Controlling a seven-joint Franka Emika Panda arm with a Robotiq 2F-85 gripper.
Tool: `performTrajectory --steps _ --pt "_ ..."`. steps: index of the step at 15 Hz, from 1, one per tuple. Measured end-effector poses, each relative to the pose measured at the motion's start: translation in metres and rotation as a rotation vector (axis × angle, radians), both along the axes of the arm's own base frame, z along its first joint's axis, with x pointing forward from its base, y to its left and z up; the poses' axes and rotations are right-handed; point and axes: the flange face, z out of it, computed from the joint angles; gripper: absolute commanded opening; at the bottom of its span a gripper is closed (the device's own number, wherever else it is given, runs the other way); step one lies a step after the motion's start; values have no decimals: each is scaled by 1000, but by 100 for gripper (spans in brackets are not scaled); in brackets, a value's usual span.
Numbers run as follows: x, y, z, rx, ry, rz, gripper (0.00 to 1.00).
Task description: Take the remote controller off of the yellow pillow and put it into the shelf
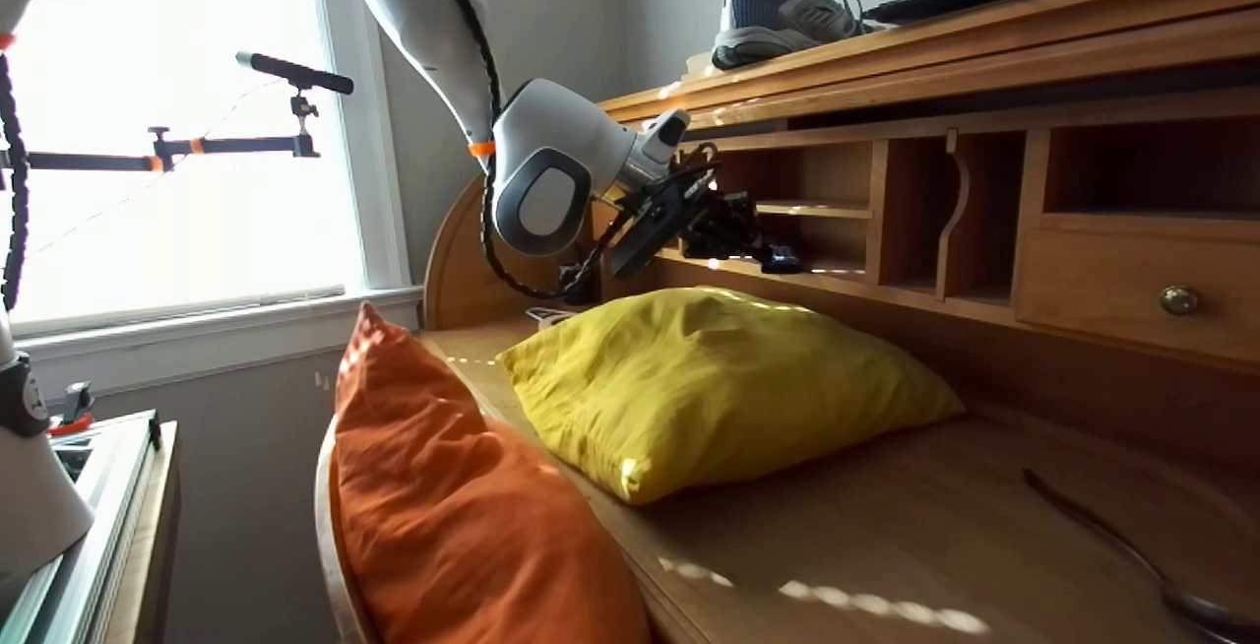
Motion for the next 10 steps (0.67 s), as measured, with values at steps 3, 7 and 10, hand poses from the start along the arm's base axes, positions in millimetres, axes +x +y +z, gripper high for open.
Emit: performTrajectory --steps 3,7,10 --pt "-5 11 0 20 4 11 0" --pt "-12 24 1 40 13 30 0" --pt "-12 25 0 49 15 37 0"
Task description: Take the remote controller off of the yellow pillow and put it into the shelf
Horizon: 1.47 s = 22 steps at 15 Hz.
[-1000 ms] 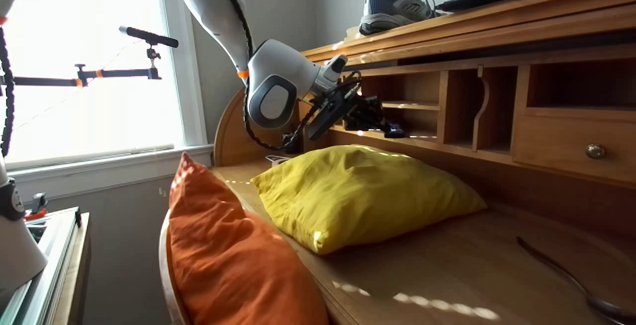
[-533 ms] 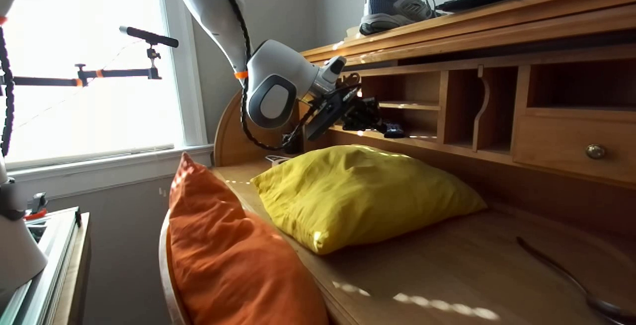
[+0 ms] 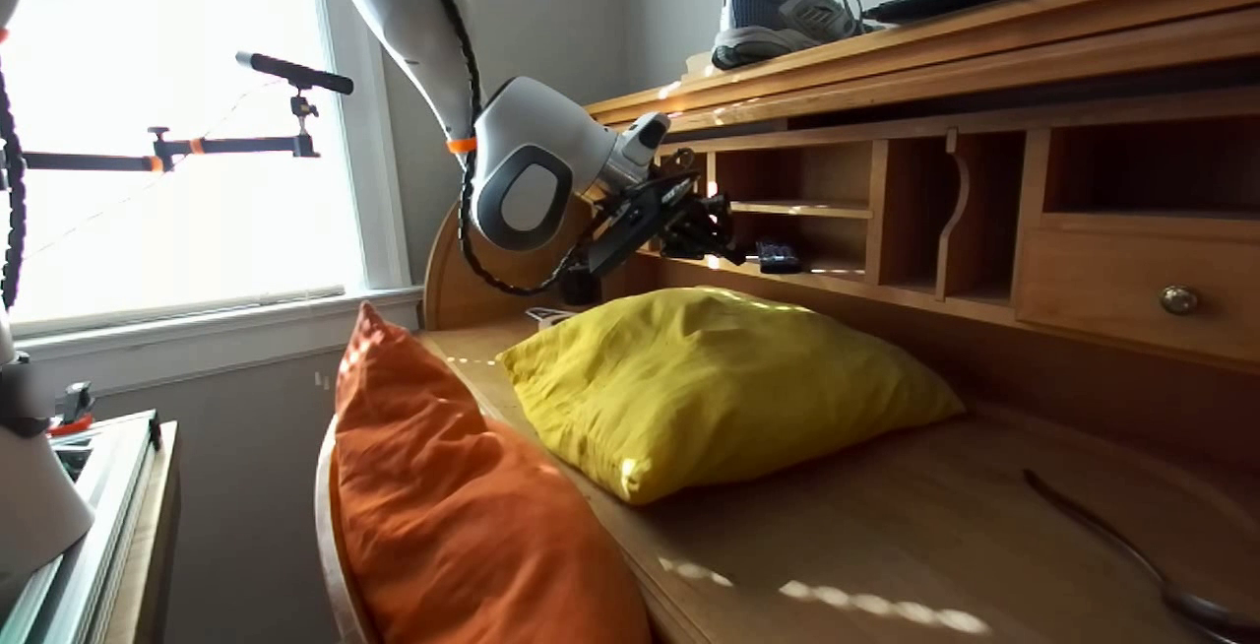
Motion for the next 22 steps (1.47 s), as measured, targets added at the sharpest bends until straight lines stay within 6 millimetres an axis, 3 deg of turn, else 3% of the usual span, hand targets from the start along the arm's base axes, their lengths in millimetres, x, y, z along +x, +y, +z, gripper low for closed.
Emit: performTrajectory --steps 7,17,22 --pt "6 -4 0 12 9 15 0" --pt "22 -42 -1 -6 -11 -42 0" --pt "29 -42 1 -1 -26 -42 0"
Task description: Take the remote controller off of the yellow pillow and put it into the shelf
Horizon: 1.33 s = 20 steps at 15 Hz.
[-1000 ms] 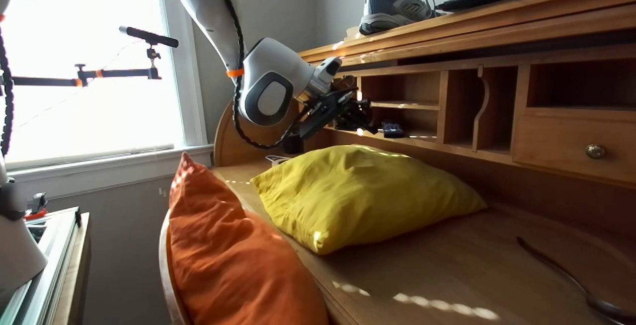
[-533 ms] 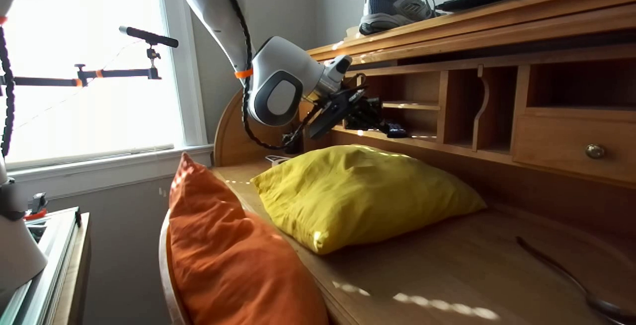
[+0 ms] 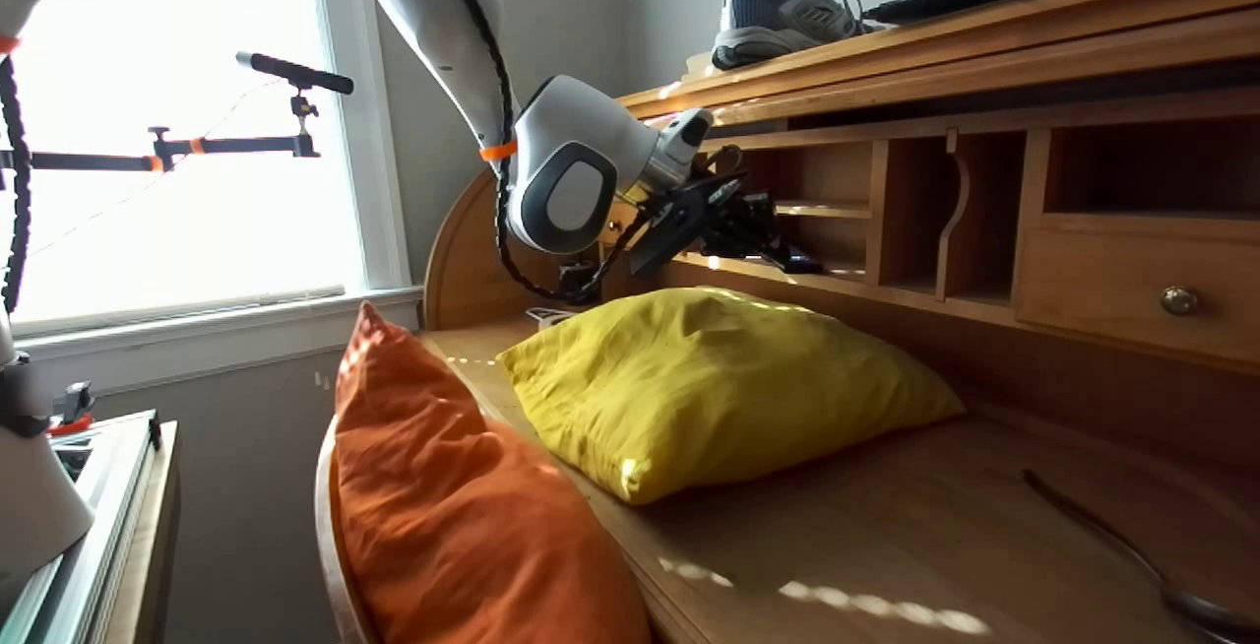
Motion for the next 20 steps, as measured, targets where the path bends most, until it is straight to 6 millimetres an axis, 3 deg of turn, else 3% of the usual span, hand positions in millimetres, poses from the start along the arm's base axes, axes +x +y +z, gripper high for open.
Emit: performTrajectory --steps 11,15,20 --pt "14 -21 0 -19 -28 -30 0" --pt "15 -3 5 -5 -31 27 0" --pt "-3 12 7 14 -6 64 0"
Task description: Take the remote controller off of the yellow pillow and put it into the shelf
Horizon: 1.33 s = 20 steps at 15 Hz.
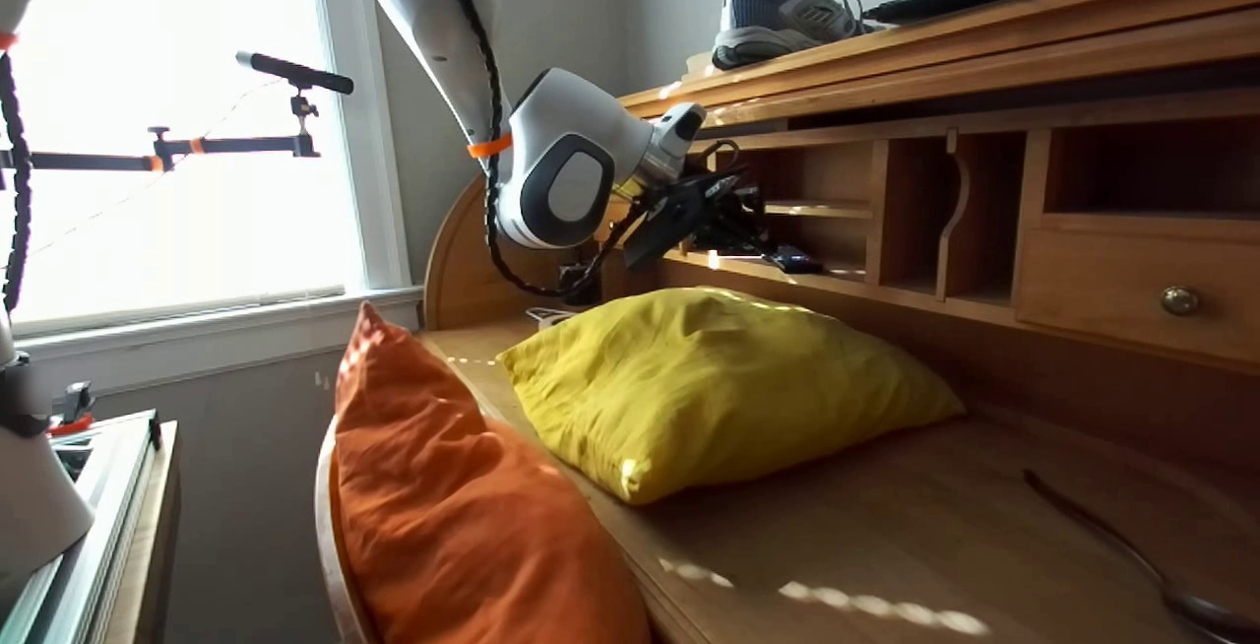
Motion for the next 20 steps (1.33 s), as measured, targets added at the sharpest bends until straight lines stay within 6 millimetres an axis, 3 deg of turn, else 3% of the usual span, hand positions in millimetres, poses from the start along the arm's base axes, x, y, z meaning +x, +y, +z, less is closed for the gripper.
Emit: performTrajectory --steps 8,14,20 --pt "-8 -10 -8 20 32 -31 0" --pt "-3 -7 -10 52 34 -19 0" --pt "7 -19 -7 53 16 -23 0"
